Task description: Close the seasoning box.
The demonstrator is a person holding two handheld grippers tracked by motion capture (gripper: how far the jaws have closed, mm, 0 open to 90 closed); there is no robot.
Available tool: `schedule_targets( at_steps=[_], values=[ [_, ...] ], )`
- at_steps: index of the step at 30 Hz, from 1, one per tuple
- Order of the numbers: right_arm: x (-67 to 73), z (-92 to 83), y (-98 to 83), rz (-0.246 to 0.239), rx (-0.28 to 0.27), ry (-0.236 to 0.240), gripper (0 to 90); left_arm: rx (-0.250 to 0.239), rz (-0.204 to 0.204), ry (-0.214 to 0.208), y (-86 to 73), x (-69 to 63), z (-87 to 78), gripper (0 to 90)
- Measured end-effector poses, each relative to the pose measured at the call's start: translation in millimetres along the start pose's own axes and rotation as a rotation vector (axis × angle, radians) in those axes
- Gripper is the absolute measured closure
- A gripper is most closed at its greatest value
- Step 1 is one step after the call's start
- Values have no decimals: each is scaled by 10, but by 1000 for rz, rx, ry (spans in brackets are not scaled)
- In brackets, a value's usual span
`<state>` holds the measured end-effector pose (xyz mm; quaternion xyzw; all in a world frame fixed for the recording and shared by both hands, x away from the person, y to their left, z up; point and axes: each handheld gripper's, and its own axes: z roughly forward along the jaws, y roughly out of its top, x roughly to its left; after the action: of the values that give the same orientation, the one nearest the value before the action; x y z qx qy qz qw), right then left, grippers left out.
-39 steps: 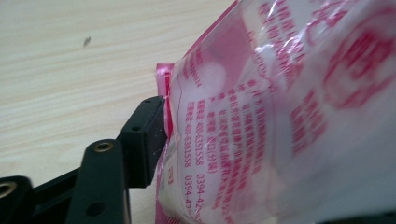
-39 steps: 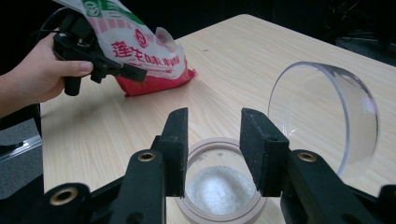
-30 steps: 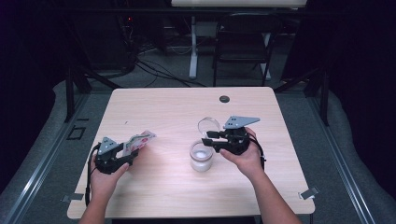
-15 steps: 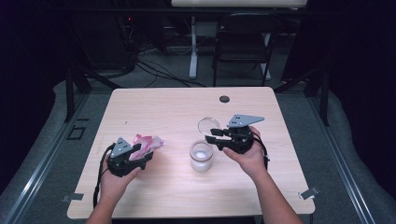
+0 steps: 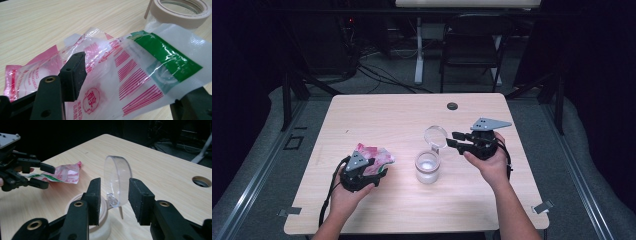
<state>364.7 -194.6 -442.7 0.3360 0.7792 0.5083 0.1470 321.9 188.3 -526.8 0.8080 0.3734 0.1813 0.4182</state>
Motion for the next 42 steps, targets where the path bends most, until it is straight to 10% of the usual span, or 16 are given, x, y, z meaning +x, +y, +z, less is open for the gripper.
schedule_targets(
  at_steps=[42],
  values=[
    [-140,431,-91,33,60,16,579,-64,27,-30,175,-280,-343,399]
  ],
)
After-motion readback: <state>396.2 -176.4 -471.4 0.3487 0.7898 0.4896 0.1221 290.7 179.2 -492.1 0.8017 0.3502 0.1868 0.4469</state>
